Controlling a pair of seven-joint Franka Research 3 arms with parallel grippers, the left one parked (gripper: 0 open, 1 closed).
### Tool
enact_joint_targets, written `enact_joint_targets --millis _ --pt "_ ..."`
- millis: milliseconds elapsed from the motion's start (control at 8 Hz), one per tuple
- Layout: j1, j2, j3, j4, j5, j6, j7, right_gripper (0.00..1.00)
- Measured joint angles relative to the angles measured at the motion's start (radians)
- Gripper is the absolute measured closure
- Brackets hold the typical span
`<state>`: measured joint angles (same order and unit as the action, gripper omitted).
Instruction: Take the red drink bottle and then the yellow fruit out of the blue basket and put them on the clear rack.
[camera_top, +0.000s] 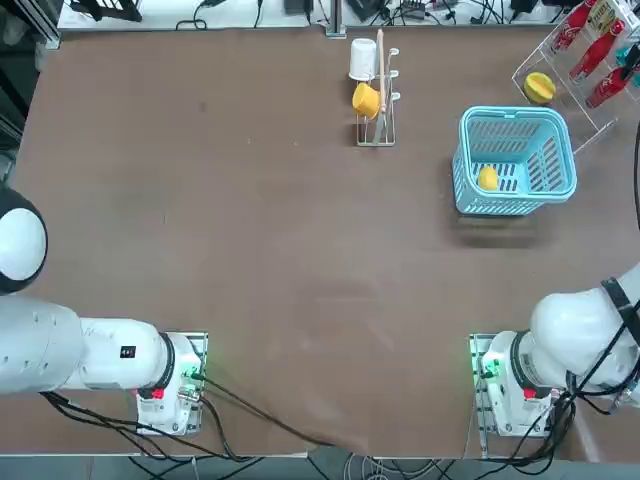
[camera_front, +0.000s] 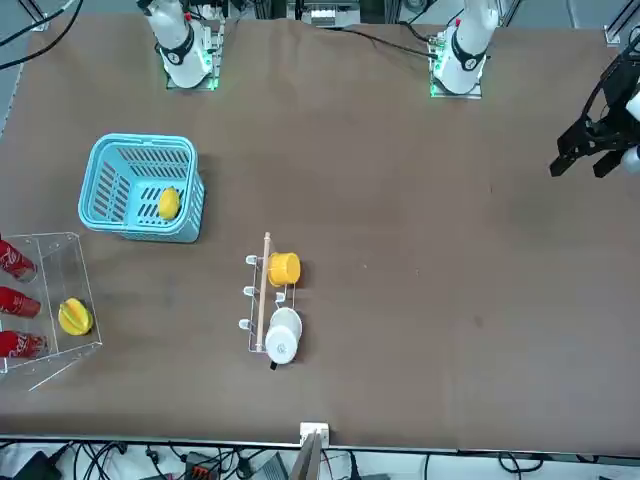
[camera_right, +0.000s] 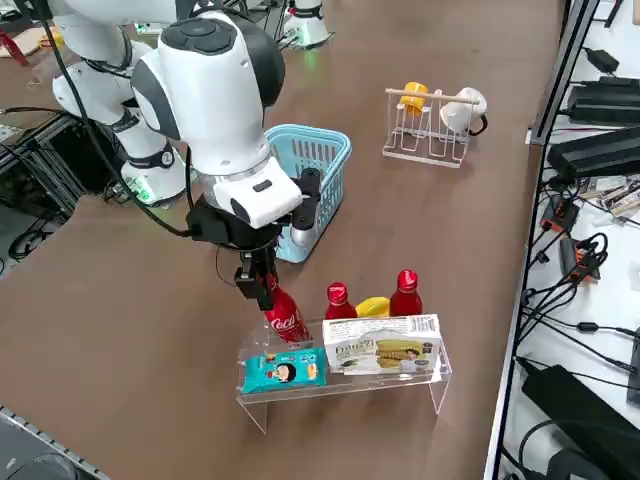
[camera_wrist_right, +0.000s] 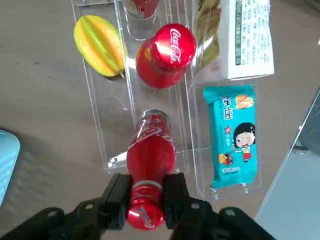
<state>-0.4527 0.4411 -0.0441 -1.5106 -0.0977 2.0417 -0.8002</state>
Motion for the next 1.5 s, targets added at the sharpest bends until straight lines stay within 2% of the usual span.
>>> enact_joint_targets --millis 250,375,500,875,1125,1250,1500 --pt "0.002 0.000 0.000 0.010 0.000 0.000 0.000 0.29" --pt "0.002 -0.001 0.000 0.030 0.000 -0.003 0.000 0.08" --pt "0.003 -0.003 0.000 0.051 0.000 -0.021 0.000 0.00" --pt "0.042 -0.029 0.002 0.144 0.004 -0.201 0.025 0.00" --pt "0.142 -0.103 0.006 0.143 0.028 -0.361 0.226 0.01" --pt "0.189 -0.143 0.008 0.098 0.038 -0.386 0.322 0.01" --pt "0.272 -0.259 0.010 -0.125 0.044 -0.339 0.501 0.01"
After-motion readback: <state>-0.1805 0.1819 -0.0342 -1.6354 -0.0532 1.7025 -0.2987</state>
